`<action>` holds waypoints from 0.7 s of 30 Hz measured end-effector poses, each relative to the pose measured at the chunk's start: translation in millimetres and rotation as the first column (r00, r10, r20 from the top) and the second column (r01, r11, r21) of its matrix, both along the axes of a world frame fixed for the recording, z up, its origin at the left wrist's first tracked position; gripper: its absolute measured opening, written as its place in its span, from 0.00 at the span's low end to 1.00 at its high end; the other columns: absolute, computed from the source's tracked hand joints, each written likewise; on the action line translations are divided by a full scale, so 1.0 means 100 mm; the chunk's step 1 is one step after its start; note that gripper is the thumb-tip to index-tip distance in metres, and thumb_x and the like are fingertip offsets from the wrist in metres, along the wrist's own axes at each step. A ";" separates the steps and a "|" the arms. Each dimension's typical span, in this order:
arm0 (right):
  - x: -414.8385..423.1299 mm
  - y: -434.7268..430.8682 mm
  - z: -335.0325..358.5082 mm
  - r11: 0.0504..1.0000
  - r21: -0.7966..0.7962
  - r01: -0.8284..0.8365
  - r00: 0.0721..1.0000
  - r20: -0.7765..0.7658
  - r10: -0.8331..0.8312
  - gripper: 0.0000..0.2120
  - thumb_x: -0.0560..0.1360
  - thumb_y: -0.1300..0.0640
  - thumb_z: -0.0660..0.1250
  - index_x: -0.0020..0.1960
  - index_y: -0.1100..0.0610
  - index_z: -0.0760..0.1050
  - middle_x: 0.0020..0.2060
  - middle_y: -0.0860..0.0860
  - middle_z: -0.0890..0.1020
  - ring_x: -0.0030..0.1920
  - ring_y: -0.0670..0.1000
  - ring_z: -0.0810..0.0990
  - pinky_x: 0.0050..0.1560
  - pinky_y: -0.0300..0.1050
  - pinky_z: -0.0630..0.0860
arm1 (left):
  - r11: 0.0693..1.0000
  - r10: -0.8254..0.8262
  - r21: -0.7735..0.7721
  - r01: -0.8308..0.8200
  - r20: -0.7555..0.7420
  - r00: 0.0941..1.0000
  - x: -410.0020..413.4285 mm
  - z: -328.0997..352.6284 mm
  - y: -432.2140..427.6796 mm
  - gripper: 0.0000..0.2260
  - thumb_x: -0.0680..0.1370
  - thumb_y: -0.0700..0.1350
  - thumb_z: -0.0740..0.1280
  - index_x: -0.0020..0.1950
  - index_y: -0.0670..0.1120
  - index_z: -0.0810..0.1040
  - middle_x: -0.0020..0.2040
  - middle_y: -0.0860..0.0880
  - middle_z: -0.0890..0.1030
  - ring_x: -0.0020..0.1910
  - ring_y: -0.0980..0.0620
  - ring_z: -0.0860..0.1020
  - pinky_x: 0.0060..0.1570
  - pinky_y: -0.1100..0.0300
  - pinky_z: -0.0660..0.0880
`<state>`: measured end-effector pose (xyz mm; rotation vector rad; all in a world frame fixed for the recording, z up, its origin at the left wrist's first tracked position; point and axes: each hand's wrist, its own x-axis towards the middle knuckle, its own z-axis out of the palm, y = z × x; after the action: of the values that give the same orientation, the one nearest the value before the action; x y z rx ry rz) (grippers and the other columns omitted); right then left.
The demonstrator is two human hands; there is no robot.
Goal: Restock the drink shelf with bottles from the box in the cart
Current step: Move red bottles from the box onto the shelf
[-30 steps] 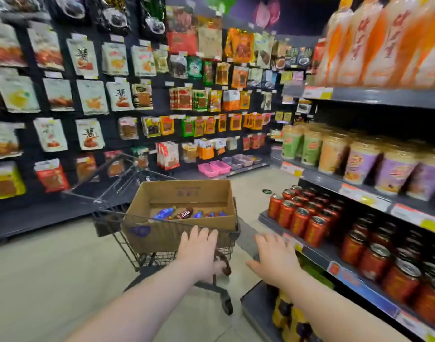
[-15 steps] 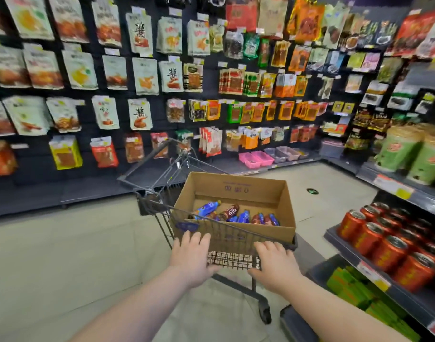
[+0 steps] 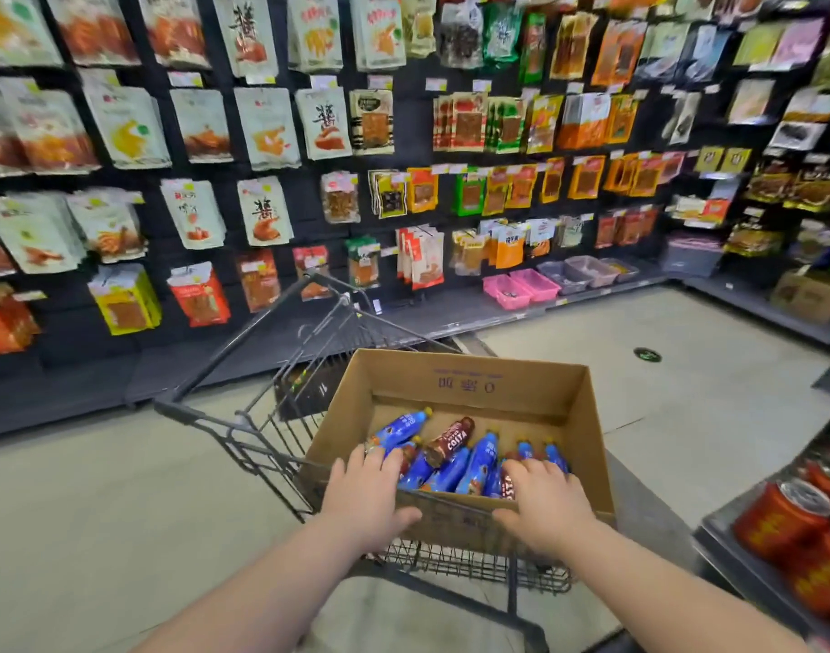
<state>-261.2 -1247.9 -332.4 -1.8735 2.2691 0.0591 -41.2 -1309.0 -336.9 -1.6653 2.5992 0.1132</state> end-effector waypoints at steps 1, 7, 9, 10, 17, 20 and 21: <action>-0.09 -0.10 -0.02 1.000 -0.001 0.005 1.000 0.006 -0.005 0.32 0.73 0.37 0.61 0.71 0.49 0.59 0.69 0.50 0.66 0.70 0.55 0.63 0.67 0.55 0.62 | 1.000 -0.003 0.003 0.003 0.000 1.000 -0.09 -0.02 -0.10 0.38 0.73 0.66 0.60 0.76 0.49 0.52 0.74 0.48 0.60 0.74 0.44 0.55 0.70 0.45 0.55; -0.33 -0.48 -0.22 0.998 0.050 0.024 0.998 0.052 -0.026 0.31 0.73 0.38 0.61 0.72 0.49 0.59 0.70 0.50 0.66 0.71 0.56 0.63 0.68 0.54 0.62 | 0.998 -0.003 0.069 0.000 0.048 0.999 -0.32 -0.24 -0.51 0.39 0.72 0.67 0.60 0.76 0.50 0.52 0.74 0.48 0.60 0.74 0.45 0.54 0.69 0.46 0.56; -0.38 -0.59 -0.28 0.998 0.063 0.027 0.997 0.066 -0.031 0.31 0.73 0.38 0.62 0.72 0.49 0.59 0.69 0.50 0.67 0.70 0.55 0.63 0.68 0.54 0.62 | 0.996 -0.003 0.084 -0.001 0.051 0.999 -0.34 -0.31 -0.67 0.38 0.73 0.67 0.60 0.75 0.50 0.53 0.74 0.48 0.61 0.74 0.45 0.55 0.69 0.46 0.56; -0.41 -0.65 -0.31 0.997 0.076 0.034 0.997 0.072 -0.039 0.31 0.73 0.38 0.62 0.72 0.49 0.59 0.69 0.50 0.67 0.70 0.55 0.63 0.68 0.54 0.62 | 0.995 -0.003 0.099 -0.003 0.054 0.999 -0.35 -0.35 -0.75 0.37 0.73 0.67 0.60 0.75 0.50 0.53 0.74 0.48 0.61 0.74 0.45 0.55 0.69 0.46 0.56; -0.49 -1.16 -0.53 0.982 0.154 0.110 0.992 0.049 -0.119 0.32 0.73 0.37 0.61 0.72 0.49 0.58 0.70 0.50 0.66 0.70 0.55 0.63 0.67 0.53 0.63 | 0.982 -0.060 0.185 0.045 0.074 0.995 -0.43 -0.63 -1.48 0.38 0.72 0.68 0.60 0.75 0.49 0.54 0.74 0.48 0.60 0.73 0.45 0.57 0.69 0.47 0.57; -0.50 -1.48 -0.62 0.968 0.194 0.161 0.985 0.030 -0.169 0.31 0.74 0.38 0.60 0.72 0.50 0.59 0.69 0.50 0.66 0.70 0.55 0.63 0.67 0.54 0.63 | 0.972 -0.095 0.222 0.076 0.079 0.992 -0.37 -0.77 -1.87 0.37 0.72 0.66 0.60 0.75 0.49 0.55 0.73 0.48 0.62 0.73 0.46 0.58 0.69 0.47 0.58; -0.49 -1.60 -0.65 0.961 0.211 0.179 0.982 0.029 -0.189 0.31 0.74 0.38 0.61 0.72 0.50 0.58 0.70 0.50 0.66 0.70 0.55 0.63 0.68 0.54 0.63 | 0.969 -0.100 0.232 0.079 0.082 0.992 -0.33 -0.82 -2.01 0.37 0.72 0.66 0.61 0.74 0.50 0.56 0.73 0.48 0.63 0.72 0.46 0.59 0.69 0.48 0.59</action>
<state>-310.2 -1407.8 -397.1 -1.5390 2.2934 0.2109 -73.9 -1510.2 -419.1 -1.4385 2.4792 0.3106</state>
